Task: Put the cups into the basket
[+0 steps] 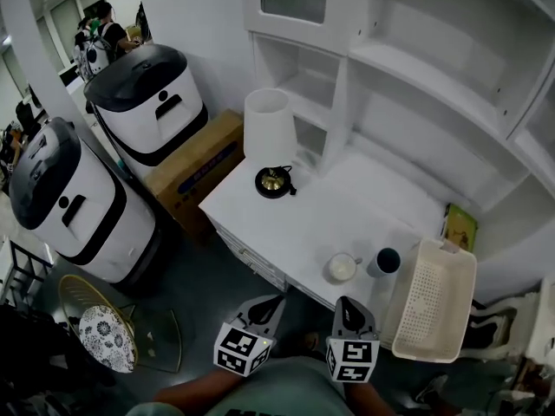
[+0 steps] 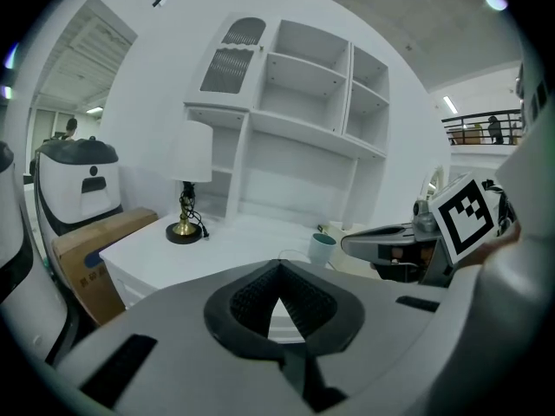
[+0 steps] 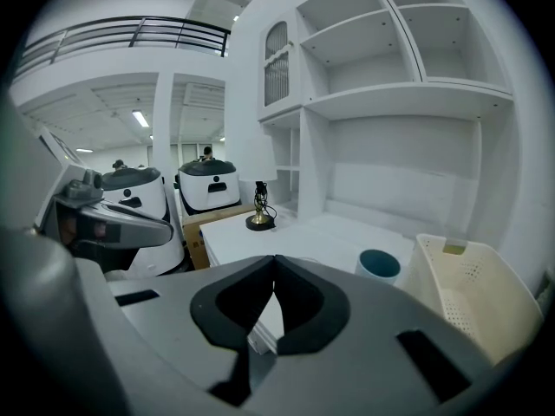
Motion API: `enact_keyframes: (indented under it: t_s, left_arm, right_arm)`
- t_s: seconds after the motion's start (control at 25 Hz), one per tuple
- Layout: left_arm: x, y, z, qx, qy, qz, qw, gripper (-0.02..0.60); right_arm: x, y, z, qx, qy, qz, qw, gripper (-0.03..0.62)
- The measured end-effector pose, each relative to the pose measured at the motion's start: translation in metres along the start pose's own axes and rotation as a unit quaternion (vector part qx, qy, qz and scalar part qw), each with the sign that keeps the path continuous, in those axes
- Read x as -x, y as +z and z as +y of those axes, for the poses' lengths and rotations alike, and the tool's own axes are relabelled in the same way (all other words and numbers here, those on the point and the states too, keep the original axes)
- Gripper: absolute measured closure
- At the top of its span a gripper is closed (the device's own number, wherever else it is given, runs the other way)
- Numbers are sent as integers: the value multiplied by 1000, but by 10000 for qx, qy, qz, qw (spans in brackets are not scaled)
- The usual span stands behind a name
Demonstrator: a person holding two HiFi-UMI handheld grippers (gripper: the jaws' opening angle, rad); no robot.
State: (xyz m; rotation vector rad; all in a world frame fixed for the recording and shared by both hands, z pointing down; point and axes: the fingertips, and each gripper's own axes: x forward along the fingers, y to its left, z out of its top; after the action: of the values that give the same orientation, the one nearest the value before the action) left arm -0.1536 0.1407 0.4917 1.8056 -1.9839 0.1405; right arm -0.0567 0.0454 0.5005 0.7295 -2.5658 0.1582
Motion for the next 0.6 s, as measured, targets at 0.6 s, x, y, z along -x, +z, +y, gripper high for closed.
enact_keyframes:
  t_s: [0.6]
  left_arm:
    - [-67, 19, -22, -192, -52, 23, 9998, 575]
  right_arm:
    - [-26, -2, -62, -51, -40, -11, 10000, 579]
